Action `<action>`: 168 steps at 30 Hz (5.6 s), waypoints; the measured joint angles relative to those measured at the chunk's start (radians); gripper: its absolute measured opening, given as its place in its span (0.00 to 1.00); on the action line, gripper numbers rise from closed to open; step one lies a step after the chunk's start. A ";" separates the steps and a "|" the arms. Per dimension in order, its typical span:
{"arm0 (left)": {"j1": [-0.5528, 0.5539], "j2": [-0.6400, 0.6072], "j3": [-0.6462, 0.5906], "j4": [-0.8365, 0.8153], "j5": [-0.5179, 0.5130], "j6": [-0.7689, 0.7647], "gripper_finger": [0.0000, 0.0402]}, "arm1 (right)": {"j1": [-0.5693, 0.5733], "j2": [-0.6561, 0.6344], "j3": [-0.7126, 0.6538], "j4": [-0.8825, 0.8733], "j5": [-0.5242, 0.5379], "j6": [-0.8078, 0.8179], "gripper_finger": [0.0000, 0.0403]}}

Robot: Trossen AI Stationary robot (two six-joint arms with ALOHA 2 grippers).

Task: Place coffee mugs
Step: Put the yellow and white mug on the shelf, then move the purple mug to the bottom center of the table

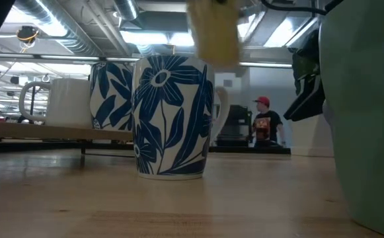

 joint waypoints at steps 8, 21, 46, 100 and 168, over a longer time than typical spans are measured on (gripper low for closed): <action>-0.121 -0.084 0.032 -0.349 -0.024 -0.432 0.04 | 0.000 0.000 0.000 -0.006 0.028 -0.002 0.35; -0.449 -0.209 -0.014 -0.324 -0.141 -0.905 0.04 | 0.000 0.000 0.000 -0.027 0.023 -0.002 0.35; -0.667 -0.622 -0.960 -0.297 -0.090 -1.628 0.03 | 0.000 0.000 0.000 -0.027 0.024 -0.002 0.35; -0.496 -0.533 -1.040 -0.128 -0.038 -1.420 0.33 | 0.000 0.000 0.000 -0.025 0.025 -0.035 0.35; -0.501 -0.571 -0.744 -0.125 -0.253 -1.106 0.47 | 0.300 0.294 0.521 -0.688 -0.260 0.169 0.19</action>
